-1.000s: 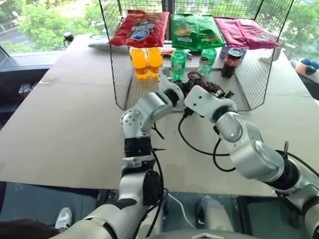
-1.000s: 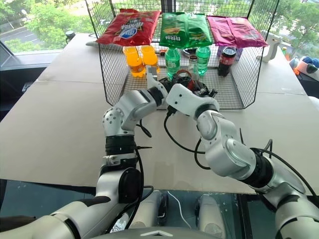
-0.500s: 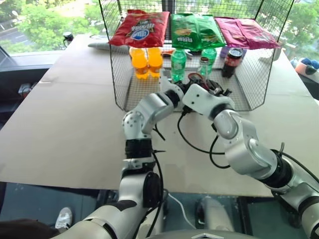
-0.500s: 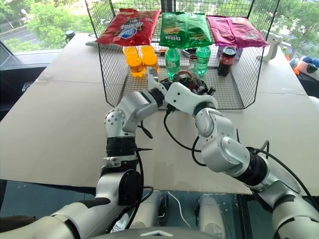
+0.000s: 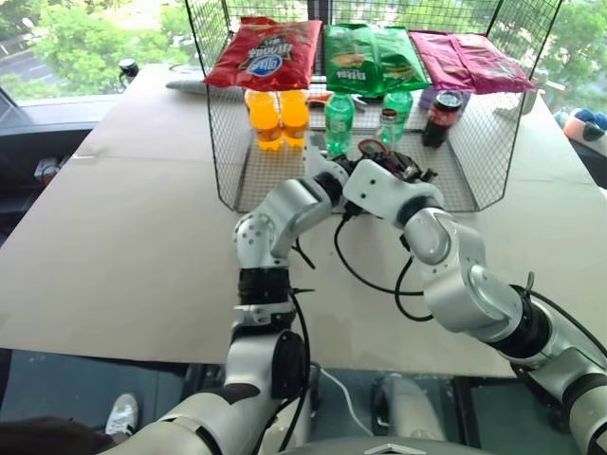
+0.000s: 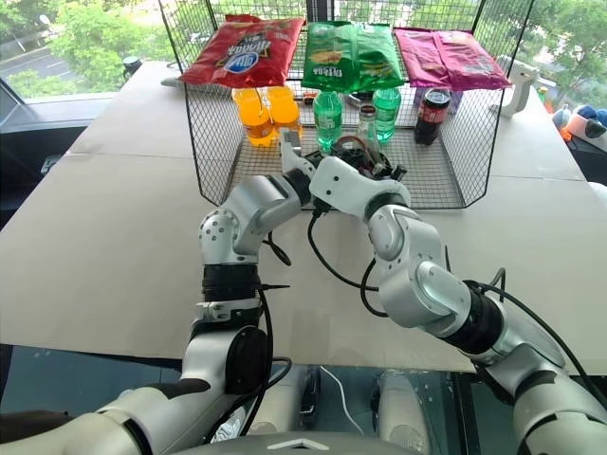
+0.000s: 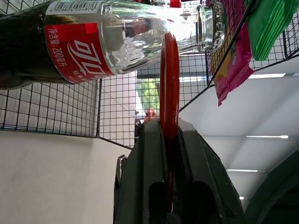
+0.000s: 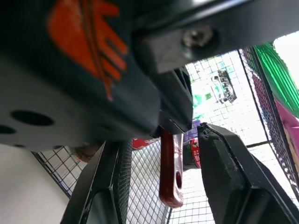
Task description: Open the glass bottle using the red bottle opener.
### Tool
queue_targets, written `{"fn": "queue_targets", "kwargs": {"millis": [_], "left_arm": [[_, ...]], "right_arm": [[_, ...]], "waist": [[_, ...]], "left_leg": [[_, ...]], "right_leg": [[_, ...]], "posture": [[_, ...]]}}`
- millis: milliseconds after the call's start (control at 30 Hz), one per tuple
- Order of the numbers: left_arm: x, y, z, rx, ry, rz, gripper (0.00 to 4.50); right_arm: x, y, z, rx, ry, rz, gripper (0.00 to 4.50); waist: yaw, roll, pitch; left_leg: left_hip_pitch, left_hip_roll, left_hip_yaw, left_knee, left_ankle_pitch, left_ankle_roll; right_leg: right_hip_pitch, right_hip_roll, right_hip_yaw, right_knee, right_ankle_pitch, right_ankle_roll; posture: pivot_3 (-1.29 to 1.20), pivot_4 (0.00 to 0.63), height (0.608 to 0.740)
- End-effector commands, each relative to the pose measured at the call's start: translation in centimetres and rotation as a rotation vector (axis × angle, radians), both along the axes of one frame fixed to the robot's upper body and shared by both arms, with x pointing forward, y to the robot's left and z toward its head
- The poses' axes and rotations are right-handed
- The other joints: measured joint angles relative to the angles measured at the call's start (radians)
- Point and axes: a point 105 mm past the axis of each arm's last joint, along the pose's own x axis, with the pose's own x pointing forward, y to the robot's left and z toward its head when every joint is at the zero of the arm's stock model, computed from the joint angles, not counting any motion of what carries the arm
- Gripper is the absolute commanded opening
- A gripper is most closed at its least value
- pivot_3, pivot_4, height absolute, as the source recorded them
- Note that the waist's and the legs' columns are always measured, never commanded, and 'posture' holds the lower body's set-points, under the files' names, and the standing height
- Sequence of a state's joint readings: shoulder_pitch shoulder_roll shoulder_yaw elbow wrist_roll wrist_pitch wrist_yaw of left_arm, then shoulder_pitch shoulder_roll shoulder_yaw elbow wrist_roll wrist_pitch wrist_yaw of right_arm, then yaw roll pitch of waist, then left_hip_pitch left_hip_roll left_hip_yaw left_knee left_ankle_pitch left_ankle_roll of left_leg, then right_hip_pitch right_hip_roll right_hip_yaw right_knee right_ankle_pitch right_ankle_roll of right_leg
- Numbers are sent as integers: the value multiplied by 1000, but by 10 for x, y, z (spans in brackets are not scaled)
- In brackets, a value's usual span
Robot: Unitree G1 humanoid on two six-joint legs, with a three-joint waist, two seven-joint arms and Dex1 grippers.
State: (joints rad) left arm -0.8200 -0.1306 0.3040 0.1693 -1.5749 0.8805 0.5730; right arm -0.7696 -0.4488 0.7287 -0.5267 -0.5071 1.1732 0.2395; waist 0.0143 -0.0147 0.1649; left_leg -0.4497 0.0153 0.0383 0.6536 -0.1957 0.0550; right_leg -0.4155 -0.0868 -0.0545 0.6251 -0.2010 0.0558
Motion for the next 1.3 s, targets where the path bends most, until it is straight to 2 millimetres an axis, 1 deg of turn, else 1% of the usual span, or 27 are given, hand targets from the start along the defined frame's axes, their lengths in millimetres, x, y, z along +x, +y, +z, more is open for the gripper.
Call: {"fn": "queue_targets", "kwargs": {"millis": [33,333,367,400,500,533,733,767,833,867,900,967,1000,1033,1067,1100,1133,1233,1300], "left_arm": [[-6,-4,10,-24,-39,-15,0],[-5,-2,12,-29,-53,3,0],[-5,-2,12,-30,-53,4,0],[-5,-2,12,-30,-54,4,0],[-5,-2,12,-32,-54,6,0],[-6,-1,12,-33,-53,7,0],[-6,0,12,-40,-55,2,0],[-7,1,12,-51,-62,-4,0],[-14,4,19,-130,-94,-53,0],[-17,6,18,-141,-92,-66,0],[-18,9,17,-144,-90,-72,754],[-18,15,14,-123,-82,-63,1491],[-17,19,13,-111,-79,-55,1965],[-17,24,12,-104,-78,-49,2549],[-16,28,13,-102,-79,-46,2652],[-18,33,15,-111,-89,-50,2936],[-19,43,18,-120,-110,-56,3383],[-23,65,24,-87,-180,-75,3383],[-26,74,26,-7,-257,-105,3383]], "right_arm": [[0,-6,14,28,-52,-25,2209],[1,-5,14,41,-47,-22,2209],[1,-4,14,42,-45,-22,1646],[1,-4,13,42,-44,-21,1393],[2,-3,13,44,-42,-21,124],[3,-3,13,45,-41,-21,9],[4,-3,12,43,-42,-23,9],[4,-3,12,41,-44,-22,9],[4,-4,13,36,-48,-22,9],[4,-5,13,34,-51,-20,9],[3,-6,14,32,-55,-16,9],[0,-6,16,33,-67,0,0],[-2,-6,17,36,-68,8,0],[-4,-7,18,39,-72,18,0],[-6,-7,19,41,-77,31,0],[-9,-7,20,50,-78,48,0],[-13,-10,23,64,-82,65,0],[-24,-19,30,111,-86,104,0],[-34,-23,34,171,-76,162,0]], "waist": [[0,0,0],[0,0,0],[0,0,0],[0,0,0],[0,0,0],[0,0,0],[0,0,0],[0,0,0],[-1,0,0],[-1,0,0],[-1,0,0],[1,0,0],[1,0,0],[1,0,0],[0,0,0],[0,0,0],[-1,0,0],[-3,0,0],[-3,0,0]], "left_leg": [[0,0,0,0,0,0],[0,0,0,-1,0,0],[0,0,0,0,0,0],[0,0,0,0,0,0],[0,0,0,-1,0,-1],[0,0,0,-1,0,-1],[0,-1,0,-1,1,-1],[0,-1,0,-1,1,-1],[0,-1,0,-1,1,-1],[0,-1,0,-1,1,-1],[0,-1,0,-1,1,-1],[0,0,-1,-1,1,-1],[0,-1,-2,-1,1,-2],[0,-1,-2,-1,1,-2],[0,-1,-2,-1,1,-2],[0,-1,-2,-1,1,-2],[1,-1,-2,-1,1,-2],[1,-1,-3,-2,2,-3],[1,-1,-3,-3,2,-3]], "right_leg": [[0,0,0,0,0,0],[0,0,0,0,0,0],[0,0,0,0,0,0],[0,0,0,0,0,0],[0,0,0,0,0,0],[0,0,0,0,0,0],[0,0,0,0,0,0],[0,0,0,0,0,0],[0,0,0,0,0,0],[0,0,0,0,0,0],[0,0,0,0,0,0],[0,0,0,0,0,0],[0,0,-1,0,0,0],[0,0,-1,0,0,0],[0,0,-1,0,0,0],[0,0,-1,0,0,0],[0,0,-1,0,0,0],[0,0,-1,0,0,0],[0,0,-1,0,0,0]], "posture": [[0,150,740],[0,150,740],[0,150,740],[0,150,740],[0,150,740],[0,150,740],[0,150,740],[0,150,740],[0,150,740],[0,150,740],[0,150,740],[0,150,740],[0,150,740],[0,150,740],[0,150,740],[0,150,740],[0,150,740],[0,150,740],[0,150,740]]}}
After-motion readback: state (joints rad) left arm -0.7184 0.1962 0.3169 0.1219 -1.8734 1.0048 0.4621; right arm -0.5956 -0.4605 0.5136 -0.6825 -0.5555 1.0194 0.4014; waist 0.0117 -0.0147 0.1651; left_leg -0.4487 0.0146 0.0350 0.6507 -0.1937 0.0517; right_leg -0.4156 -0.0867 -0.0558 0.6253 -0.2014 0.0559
